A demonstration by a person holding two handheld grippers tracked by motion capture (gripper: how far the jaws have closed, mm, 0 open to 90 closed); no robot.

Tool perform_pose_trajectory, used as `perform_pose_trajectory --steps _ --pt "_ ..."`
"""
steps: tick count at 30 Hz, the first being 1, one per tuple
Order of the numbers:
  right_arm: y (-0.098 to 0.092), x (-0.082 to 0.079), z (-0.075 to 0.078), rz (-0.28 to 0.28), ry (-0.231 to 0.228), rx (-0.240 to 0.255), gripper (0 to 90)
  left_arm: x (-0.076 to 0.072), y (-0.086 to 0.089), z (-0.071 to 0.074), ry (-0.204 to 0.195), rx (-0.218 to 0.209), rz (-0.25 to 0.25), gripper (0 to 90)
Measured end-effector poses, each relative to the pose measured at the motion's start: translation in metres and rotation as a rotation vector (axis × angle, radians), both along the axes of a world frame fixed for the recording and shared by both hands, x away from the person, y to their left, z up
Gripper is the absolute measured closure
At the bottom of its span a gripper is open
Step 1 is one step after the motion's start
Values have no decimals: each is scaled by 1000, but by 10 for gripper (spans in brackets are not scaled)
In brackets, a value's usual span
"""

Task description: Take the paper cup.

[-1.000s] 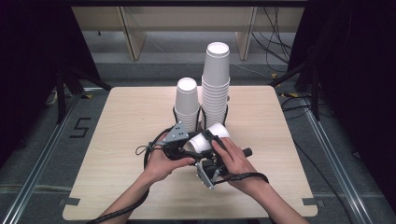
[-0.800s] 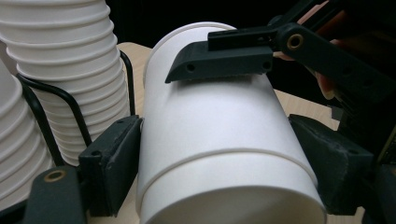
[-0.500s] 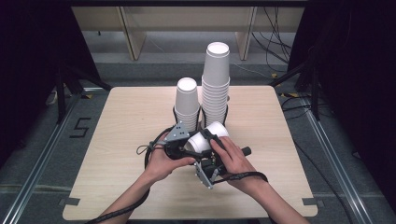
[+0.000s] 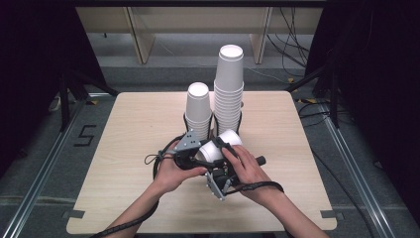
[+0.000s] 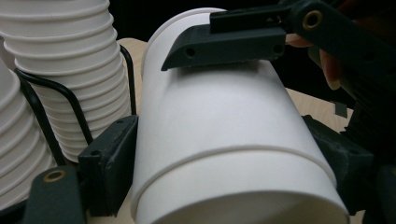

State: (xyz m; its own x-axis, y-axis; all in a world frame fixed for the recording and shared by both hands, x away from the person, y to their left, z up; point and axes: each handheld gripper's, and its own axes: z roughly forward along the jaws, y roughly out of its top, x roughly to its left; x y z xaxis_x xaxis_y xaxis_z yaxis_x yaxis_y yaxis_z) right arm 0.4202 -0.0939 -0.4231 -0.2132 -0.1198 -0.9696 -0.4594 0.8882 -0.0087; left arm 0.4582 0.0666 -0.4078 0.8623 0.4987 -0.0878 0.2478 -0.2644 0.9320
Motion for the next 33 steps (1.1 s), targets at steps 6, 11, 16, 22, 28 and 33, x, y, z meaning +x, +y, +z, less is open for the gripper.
perform_pose_trajectory --steps 6,11,16,22,28,33 --pt "1 0 0 11 -19 -13 134 -1 0 0 -11 12 14 200" --pt "1 0 -1 -9 -7 -4 69 -1 1 -1 -15 0 16 202" --pt "0 1 -2 -3 -3 -22 28 1 1 -1 -17 -4 21 203" --pt "-5 -2 -1 -17 3 -2 5 4 1 0 -22 -15 31 203" --pt "-16 -10 -2 -45 7 58 5 5 1 0 -25 -34 38 203" --pt "-28 -18 1 -69 10 80 5 4 5 -2 -28 -57 56 203"
